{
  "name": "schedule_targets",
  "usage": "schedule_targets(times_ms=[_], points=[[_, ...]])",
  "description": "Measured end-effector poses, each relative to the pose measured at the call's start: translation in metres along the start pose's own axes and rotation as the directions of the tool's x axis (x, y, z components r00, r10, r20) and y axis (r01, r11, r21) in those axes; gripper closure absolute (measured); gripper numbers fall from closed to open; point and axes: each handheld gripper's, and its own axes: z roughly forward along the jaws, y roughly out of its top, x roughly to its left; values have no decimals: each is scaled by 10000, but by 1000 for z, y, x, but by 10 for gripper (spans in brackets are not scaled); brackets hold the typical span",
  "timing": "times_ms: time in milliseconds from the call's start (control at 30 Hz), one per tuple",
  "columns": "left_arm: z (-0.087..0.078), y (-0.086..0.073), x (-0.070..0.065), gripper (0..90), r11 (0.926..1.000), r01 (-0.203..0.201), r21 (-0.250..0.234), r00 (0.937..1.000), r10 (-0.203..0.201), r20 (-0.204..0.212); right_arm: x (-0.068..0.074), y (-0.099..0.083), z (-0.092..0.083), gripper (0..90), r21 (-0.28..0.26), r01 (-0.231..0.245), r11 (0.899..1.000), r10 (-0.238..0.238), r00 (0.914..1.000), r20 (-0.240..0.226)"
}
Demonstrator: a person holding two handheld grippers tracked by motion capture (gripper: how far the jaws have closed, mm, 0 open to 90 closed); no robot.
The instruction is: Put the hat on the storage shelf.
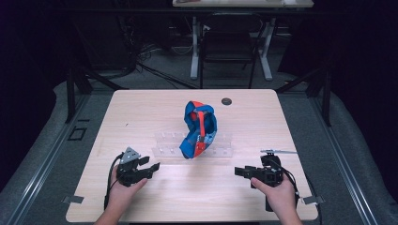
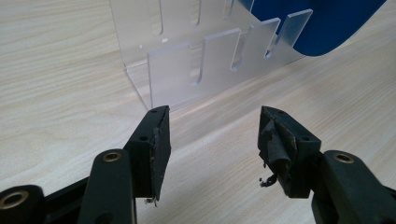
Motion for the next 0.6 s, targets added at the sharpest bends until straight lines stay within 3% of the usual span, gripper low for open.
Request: schedule_targets(times_ms=[200, 367, 600], points=[[0, 0, 0, 443, 10000, -20, 28, 10000, 20, -15, -10, -13, 0, 445, -450, -70, 9990, 66, 9999, -104], [1, 0, 0, 443, 10000, -16, 95, 10000, 16, -8, -22, -22, -6, 454, -1094, -450, 9930, 458, 9989, 45], [2, -1, -2, 451, 9999, -48, 100, 10000, 48, 50, -28, -32, -12, 473, -1460, -302, 9888, 338, 9992, 218]])
